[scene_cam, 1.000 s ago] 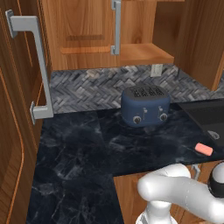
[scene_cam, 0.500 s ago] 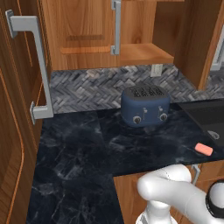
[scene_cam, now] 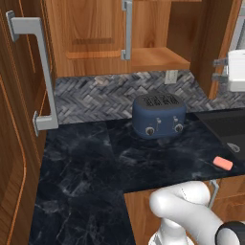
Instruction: Open the cabinet. Pick the bar soap and place it next to the sink. Then close the cabinet.
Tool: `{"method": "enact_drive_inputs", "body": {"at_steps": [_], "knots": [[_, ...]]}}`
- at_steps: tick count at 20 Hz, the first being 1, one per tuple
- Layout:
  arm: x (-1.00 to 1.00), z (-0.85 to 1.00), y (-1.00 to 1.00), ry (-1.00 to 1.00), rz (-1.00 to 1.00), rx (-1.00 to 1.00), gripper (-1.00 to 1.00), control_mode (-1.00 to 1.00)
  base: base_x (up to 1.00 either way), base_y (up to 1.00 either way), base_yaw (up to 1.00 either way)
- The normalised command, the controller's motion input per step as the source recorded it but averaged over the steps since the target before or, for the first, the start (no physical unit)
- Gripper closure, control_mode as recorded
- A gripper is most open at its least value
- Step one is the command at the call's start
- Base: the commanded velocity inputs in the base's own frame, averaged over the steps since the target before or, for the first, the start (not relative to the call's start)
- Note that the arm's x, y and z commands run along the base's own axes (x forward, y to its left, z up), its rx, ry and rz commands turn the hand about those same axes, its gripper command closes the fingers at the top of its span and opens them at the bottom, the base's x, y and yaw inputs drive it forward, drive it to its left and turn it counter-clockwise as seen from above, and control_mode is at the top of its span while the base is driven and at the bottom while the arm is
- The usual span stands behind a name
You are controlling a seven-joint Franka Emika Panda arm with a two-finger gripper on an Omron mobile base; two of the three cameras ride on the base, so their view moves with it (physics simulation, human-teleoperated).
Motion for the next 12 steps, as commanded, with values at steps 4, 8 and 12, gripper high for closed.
{"method": "enact_drive_inputs", "body": {"at_steps": [4,8,12], "knots": [[0.00,0.18,0.86,-0.05,0.07,-0.02,-1.00,-1.00,0.00,0.00,0.00],[-0.22,0.37,0.04,-0.07,0.13,0.00,-1.00,-1.00,0.00,0.00,0.00],[-0.59,0.53,-0.36,-0.09,0.11,0.00,-1.00,-1.00,0.00,0.00,0.00]]}}
